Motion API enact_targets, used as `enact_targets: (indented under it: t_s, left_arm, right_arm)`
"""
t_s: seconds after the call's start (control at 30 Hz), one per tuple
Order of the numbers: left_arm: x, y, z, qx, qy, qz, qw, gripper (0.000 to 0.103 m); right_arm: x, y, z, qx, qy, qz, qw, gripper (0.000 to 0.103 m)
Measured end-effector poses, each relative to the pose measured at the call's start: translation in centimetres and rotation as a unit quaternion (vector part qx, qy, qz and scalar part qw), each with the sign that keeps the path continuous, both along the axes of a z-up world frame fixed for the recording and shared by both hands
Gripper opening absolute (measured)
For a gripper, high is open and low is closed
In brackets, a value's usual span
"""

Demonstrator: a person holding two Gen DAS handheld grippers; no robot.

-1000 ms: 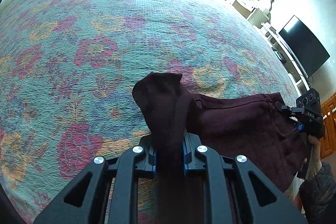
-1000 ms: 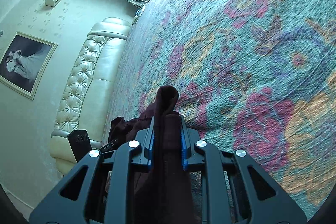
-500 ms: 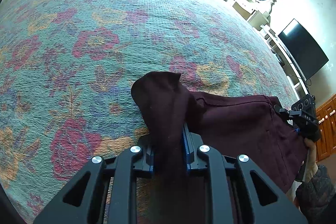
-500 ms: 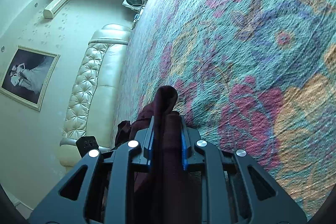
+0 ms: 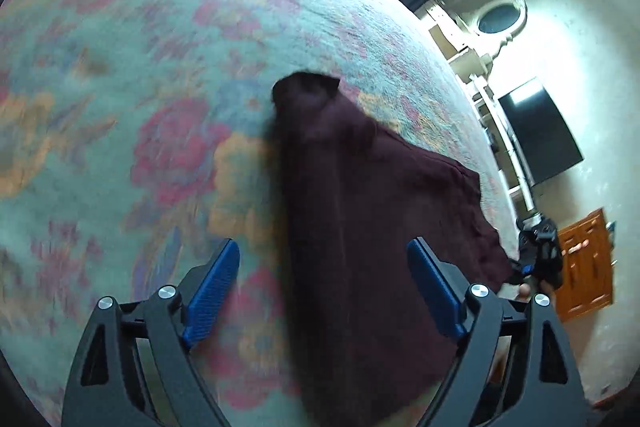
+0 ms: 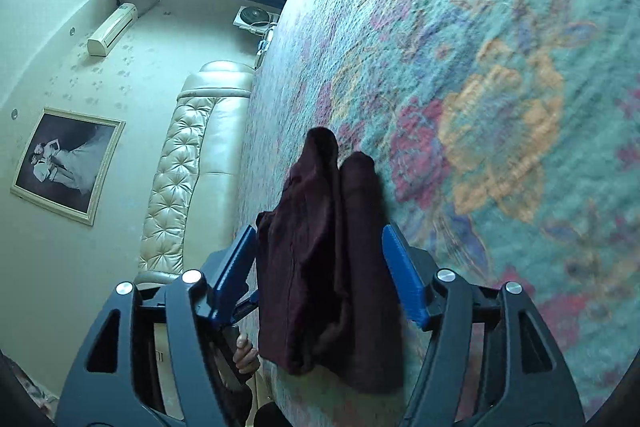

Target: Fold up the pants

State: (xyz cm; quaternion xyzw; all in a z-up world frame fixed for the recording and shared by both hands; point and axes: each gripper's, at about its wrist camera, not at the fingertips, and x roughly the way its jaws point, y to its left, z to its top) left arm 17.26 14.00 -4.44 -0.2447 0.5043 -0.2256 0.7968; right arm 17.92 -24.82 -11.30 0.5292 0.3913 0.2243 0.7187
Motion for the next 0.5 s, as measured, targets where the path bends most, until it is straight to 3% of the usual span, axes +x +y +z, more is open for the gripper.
enact_targets:
  t_s: [0.17,0.33,0.5]
  left_arm:
    - [-4.1,0.1,-0.2,-0.01,0.013,-0.002,0.9999,0.086]
    - [-5.8,-0.8,-0.6,-0.036,0.03,-0.003,0.9989,0.087]
    - [-4.8,-2.1,-0.7,-0.074,0.05,-0.004,0.996,0.088]
  right_arm:
    - [-3.6,0.1,-0.4,-0.026,0.025,-0.003,0.999,0.069]
    - [-3.7,2.6,-1.2,-0.012,0.021,0.013,1.0,0.071]
    - [-2.4,5.0,-0.3,-0.022,0.015,0.015,1.0,0.087]
